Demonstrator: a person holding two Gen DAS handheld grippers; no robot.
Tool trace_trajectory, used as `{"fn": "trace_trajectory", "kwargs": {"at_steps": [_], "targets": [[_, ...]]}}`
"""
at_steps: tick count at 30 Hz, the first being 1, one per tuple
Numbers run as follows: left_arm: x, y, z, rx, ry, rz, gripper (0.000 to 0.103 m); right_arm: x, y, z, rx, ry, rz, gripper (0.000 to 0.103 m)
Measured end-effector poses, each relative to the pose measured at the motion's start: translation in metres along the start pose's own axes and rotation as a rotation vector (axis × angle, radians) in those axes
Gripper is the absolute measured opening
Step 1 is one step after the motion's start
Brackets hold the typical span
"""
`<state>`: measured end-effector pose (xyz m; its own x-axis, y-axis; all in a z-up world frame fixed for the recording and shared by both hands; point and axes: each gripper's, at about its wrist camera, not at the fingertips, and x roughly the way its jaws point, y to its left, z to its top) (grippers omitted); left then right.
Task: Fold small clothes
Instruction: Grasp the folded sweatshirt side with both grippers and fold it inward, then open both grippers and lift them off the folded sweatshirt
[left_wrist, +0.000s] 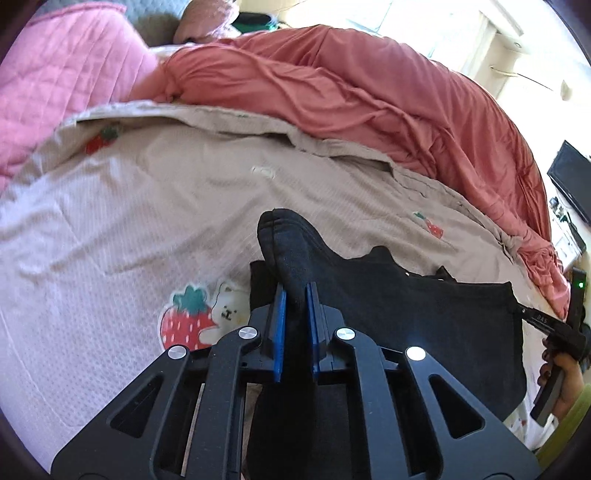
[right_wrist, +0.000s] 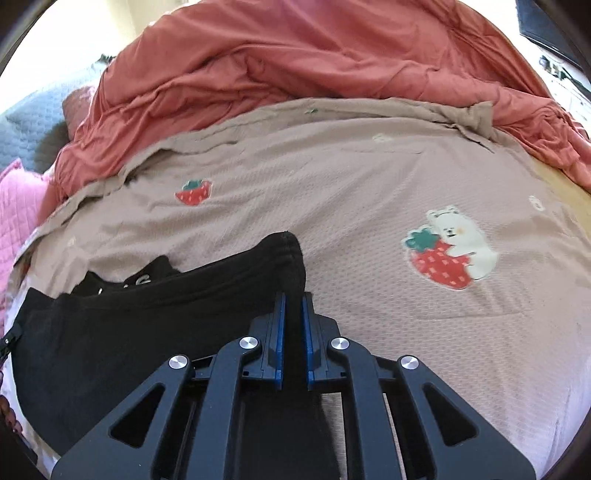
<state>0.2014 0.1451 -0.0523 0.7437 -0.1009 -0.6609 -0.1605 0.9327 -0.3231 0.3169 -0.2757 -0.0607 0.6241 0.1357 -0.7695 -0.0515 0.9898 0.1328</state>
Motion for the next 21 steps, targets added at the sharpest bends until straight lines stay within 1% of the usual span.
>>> {"fn": "trace_trajectory", "kwargs": {"at_steps": [4, 7, 9, 12, 14, 15, 16, 17, 19, 21], "targets": [[0.010, -0.001, -0.005, 0.010, 0.030, 0.026, 0.005, 0.006, -0.004, -0.006, -0.006, 0.005, -0.046, 0.007], [0.020, 0.008, -0.008, -0.026, 0.084, 0.051, 0.006, 0.016, 0.005, -0.012, -0.070, 0.015, -0.106, 0.007], [0.026, 0.014, -0.011, -0.060, 0.115, 0.052, 0.007, 0.022, 0.010, -0.016, -0.097, 0.027, -0.134, 0.008], [0.027, 0.017, -0.013, -0.071, 0.125, 0.052, 0.008, 0.027, 0.015, -0.018, -0.138, 0.038, -0.163, 0.009], [0.026, 0.016, -0.011, -0.068, 0.126, 0.059, 0.010, 0.025, 0.018, -0.017, -0.170, 0.038, -0.187, 0.017], [0.025, 0.016, -0.011, -0.071, 0.127, 0.061, 0.011, 0.021, 0.018, -0.017, -0.176, 0.032, -0.198, 0.026], [0.025, 0.016, -0.011, -0.081, 0.134, 0.066, 0.014, 0.015, 0.016, -0.018, -0.169, 0.023, -0.191, 0.033], [0.024, 0.017, -0.011, -0.091, 0.139, 0.065, 0.018, 0.010, 0.014, -0.018, -0.156, 0.017, -0.174, 0.036], [0.022, 0.019, -0.009, -0.112, 0.142, 0.057, 0.022, -0.004, 0.013, -0.020, -0.134, -0.003, -0.136, 0.048], [0.016, 0.019, -0.006, -0.117, 0.136, 0.060, 0.027, -0.019, 0.016, -0.024, -0.135, -0.030, -0.104, 0.053]]}}
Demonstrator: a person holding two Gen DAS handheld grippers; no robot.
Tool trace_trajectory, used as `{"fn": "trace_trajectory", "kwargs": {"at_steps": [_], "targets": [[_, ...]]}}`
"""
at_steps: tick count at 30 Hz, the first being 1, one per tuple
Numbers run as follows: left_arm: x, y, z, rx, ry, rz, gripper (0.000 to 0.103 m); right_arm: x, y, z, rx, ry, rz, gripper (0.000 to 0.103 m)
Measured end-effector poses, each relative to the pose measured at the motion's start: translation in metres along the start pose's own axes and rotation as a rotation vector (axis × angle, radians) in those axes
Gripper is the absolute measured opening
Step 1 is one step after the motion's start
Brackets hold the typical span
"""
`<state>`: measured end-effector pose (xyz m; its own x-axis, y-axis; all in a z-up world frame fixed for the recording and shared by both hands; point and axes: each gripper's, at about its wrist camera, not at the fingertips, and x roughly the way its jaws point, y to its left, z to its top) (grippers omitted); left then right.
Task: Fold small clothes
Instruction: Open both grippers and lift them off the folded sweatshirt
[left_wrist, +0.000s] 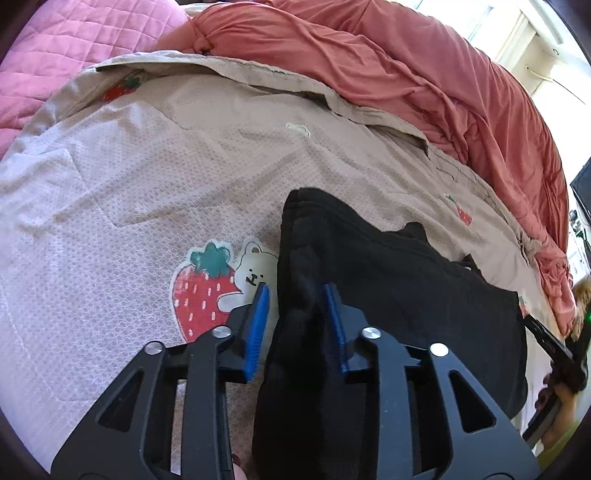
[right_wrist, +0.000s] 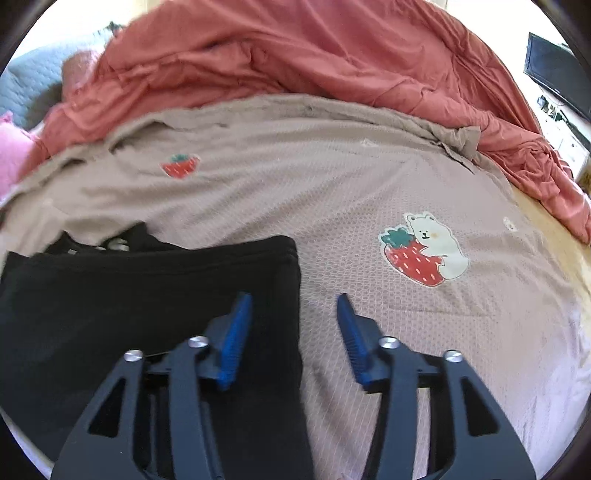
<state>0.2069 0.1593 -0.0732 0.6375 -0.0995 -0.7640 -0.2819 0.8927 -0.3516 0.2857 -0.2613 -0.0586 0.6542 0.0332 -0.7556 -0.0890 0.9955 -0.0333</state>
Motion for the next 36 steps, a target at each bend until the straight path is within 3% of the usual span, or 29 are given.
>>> {"fn": "trace_trajectory", "kwargs": {"at_steps": [3, 7, 14, 19, 22, 25, 27, 31, 36], "targets": [[-0.011, -0.003, 0.002, 0.001, -0.016, -0.008, 0.038, -0.020, 0.007, -0.007, -0.010, -0.023, 0.046, 0.064], [-0.027, -0.017, -0.001, 0.050, -0.028, -0.027, 0.048, -0.038, 0.022, -0.020, -0.034, -0.023, 0.106, 0.071], [-0.045, -0.042, -0.018, 0.191, -0.030, -0.018, 0.061, -0.058, 0.057, -0.047, -0.111, 0.005, 0.181, 0.073], [-0.035, -0.047, -0.026, 0.226, 0.029, -0.019, 0.066, -0.054, 0.069, -0.062, -0.147, 0.044, 0.175, 0.073], [-0.021, -0.047, -0.031, 0.237, 0.082, 0.000, 0.068, -0.038, 0.065, -0.073, -0.113, 0.135, 0.160, 0.076], [0.000, -0.043, -0.037, 0.235, 0.163, 0.025, 0.070, -0.035, 0.061, -0.077, -0.089, 0.143, 0.170, 0.079], [0.003, -0.043, -0.038, 0.231, 0.173, 0.029, 0.070, -0.038, 0.064, -0.074, -0.092, 0.147, 0.162, 0.079], [-0.010, -0.041, -0.029, 0.212, 0.133, 0.000, 0.074, -0.058, 0.075, -0.068, -0.082, 0.095, 0.222, 0.080], [-0.020, -0.020, -0.010, 0.127, 0.102, -0.002, 0.076, -0.091, 0.132, -0.067, -0.241, 0.007, 0.270, 0.083]]}}
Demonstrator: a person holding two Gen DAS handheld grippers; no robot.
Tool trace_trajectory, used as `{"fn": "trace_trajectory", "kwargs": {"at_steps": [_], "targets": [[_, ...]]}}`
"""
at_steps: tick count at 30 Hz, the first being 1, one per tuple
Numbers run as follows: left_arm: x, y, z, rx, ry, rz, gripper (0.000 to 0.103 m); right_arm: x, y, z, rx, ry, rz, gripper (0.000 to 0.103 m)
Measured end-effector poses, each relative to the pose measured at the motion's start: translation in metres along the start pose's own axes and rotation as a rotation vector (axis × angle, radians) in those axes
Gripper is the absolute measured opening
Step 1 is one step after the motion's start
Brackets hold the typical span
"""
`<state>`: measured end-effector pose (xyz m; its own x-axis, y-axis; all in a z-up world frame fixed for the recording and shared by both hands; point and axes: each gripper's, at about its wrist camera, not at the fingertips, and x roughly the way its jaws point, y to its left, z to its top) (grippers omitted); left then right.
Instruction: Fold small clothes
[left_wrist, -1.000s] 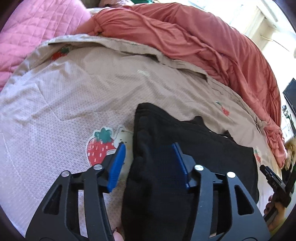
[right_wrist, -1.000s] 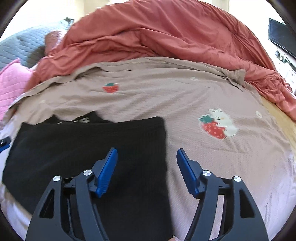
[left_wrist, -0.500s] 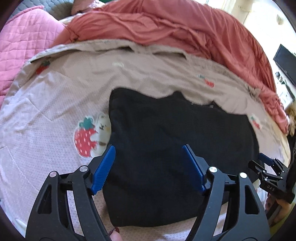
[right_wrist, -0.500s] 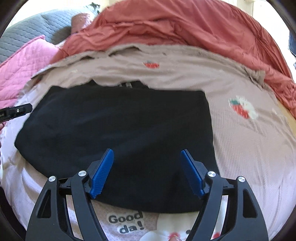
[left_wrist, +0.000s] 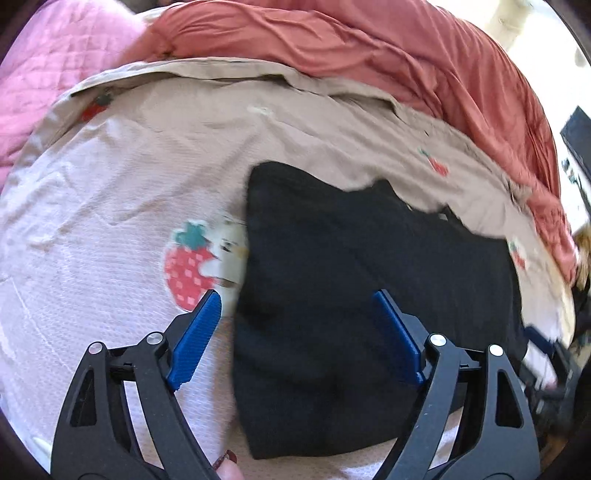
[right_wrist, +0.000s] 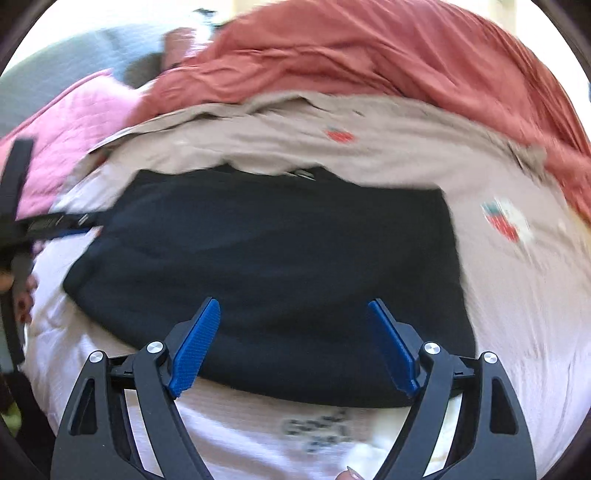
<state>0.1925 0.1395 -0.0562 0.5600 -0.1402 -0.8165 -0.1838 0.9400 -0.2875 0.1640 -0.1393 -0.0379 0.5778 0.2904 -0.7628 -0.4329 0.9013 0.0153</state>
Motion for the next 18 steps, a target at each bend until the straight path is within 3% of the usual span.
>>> {"fn": "trace_trajectory", "kwargs": {"at_steps": [2, 10, 15, 18], "targets": [[-0.004, 0.014, 0.006, -0.049, -0.007, 0.000, 0.076, -0.001, 0.026, 0.006, -0.078, -0.022, 0.018, 0.087], [-0.017, 0.054, 0.021, -0.186, -0.036, -0.003, 0.076, 0.013, 0.131, 0.003, -0.390, -0.034, 0.127, 0.087], [-0.014, 0.068, 0.022, -0.230, -0.028, -0.010, 0.076, 0.036, 0.170, -0.009, -0.494, -0.011, 0.108, 0.087], [-0.009, 0.072, 0.024, -0.247, -0.019, -0.015, 0.076, 0.051, 0.183, -0.016, -0.550, 0.001, 0.052, 0.087]]}}
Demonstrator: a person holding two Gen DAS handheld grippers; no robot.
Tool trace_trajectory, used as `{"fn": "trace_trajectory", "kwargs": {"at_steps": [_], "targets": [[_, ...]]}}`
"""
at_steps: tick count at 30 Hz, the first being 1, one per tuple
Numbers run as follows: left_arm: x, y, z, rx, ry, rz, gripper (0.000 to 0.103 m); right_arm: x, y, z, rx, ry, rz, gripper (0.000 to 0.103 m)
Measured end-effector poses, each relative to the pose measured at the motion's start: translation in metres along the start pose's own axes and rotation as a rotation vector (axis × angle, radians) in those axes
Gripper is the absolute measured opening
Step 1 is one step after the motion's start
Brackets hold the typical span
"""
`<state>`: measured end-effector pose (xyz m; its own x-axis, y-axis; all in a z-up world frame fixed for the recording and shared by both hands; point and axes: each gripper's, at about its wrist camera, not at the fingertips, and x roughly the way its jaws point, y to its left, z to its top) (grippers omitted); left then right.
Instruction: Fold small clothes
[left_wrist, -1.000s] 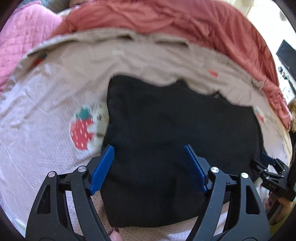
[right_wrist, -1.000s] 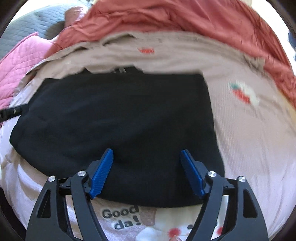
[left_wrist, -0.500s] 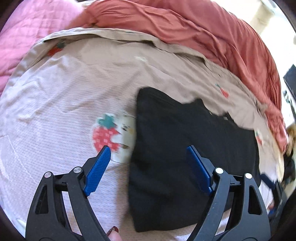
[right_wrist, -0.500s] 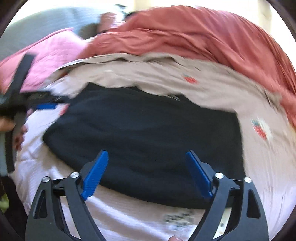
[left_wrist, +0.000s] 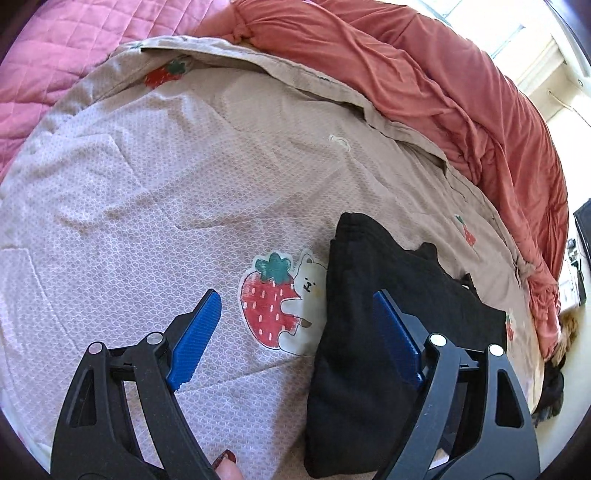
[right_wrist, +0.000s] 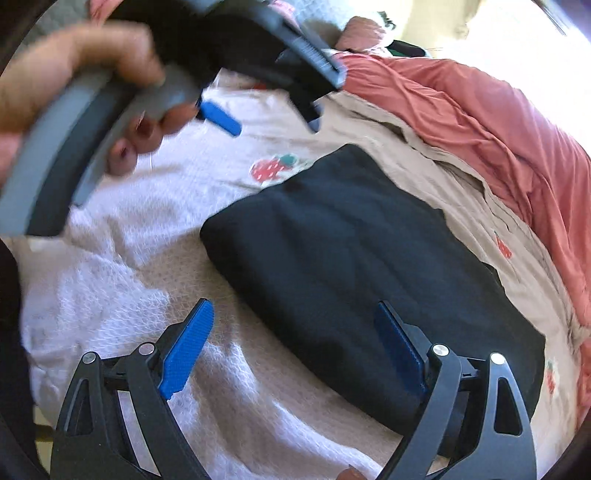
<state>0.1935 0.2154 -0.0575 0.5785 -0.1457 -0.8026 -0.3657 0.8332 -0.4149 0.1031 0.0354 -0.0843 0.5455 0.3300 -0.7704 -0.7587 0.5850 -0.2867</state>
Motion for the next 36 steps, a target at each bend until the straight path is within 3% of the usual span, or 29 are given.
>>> {"fn": "trace_trajectory", "kwargs": {"at_steps": [11, 12, 13, 15, 18, 21, 25, 30, 33, 36], "targets": [[0.019, -0.006, -0.001, 0.012, 0.014, 0.032, 0.077, 0.028, 0.022, 0.006, -0.115, -0.046, -0.175, 0.086], [0.021, -0.005, -0.001, 0.006, 0.018, 0.027, 0.077, 0.029, 0.022, 0.007, -0.118, -0.052, -0.188, 0.080], [0.022, -0.003, 0.000, -0.002, 0.022, 0.024, 0.077, 0.029, 0.022, 0.008, -0.116, -0.055, -0.195, 0.055], [0.023, 0.001, 0.000, -0.022, 0.026, 0.014, 0.077, 0.025, 0.014, 0.009, -0.058, -0.066, -0.159, 0.024], [0.022, 0.010, 0.001, -0.081, 0.031, -0.039, 0.077, 0.013, -0.019, 0.010, 0.154, -0.088, -0.027, 0.013], [0.023, 0.015, 0.001, -0.157, 0.046, -0.173, 0.077, 0.004, -0.047, 0.008, 0.300, -0.107, 0.072, 0.010], [0.038, 0.012, -0.005, -0.228, 0.114, -0.363, 0.077, -0.005, -0.058, 0.008, 0.316, -0.140, 0.082, 0.009], [0.056, -0.001, -0.015, -0.241, 0.184, -0.445, 0.077, -0.013, -0.055, 0.006, 0.328, -0.153, 0.084, 0.009], [0.063, -0.006, -0.021, -0.232, 0.192, -0.447, 0.077, -0.015, -0.054, 0.007, 0.339, -0.145, 0.089, 0.009], [0.066, -0.014, -0.025, -0.211, 0.201, -0.484, 0.061, -0.014, -0.052, 0.008, 0.332, -0.134, 0.087, 0.009]]}}
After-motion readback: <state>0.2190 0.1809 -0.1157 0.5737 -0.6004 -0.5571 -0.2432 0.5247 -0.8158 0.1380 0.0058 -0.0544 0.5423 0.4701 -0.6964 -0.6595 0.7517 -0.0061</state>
